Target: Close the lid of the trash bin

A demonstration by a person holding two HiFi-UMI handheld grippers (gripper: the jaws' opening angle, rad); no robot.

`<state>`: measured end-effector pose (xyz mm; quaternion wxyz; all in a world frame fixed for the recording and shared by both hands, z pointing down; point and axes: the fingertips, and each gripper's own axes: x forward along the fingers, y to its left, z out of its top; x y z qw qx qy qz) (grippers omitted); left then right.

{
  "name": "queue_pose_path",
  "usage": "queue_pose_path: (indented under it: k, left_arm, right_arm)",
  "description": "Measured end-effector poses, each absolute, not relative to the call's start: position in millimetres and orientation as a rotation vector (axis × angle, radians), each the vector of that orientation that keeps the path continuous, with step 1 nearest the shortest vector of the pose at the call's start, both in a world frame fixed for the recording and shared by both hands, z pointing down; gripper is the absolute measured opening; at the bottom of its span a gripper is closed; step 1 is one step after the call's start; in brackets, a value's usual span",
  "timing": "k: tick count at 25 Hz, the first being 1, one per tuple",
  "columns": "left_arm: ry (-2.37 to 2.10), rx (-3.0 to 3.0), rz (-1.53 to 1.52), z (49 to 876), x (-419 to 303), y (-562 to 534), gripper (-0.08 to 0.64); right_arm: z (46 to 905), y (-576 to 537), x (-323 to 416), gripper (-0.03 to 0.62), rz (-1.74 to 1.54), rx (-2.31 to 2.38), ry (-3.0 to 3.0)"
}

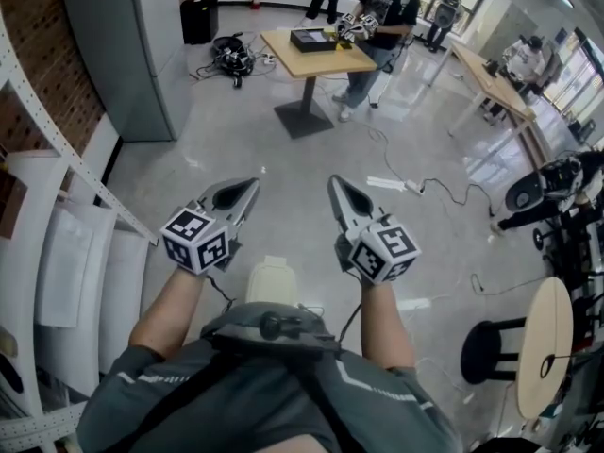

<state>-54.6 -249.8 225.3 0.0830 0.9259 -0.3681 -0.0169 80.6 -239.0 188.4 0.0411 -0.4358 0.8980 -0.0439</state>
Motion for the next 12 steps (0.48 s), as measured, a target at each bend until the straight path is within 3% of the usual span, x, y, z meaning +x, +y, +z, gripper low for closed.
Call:
queue_pose_path:
  k: [12]
  left_arm:
    - [-1.096, 2.768, -0.056, 224.3, -48.7, -242.2, 0.003]
  right_arm:
    - [181.1, -230.8, 87.3, 0.008, -0.077, -1.388, 2.716]
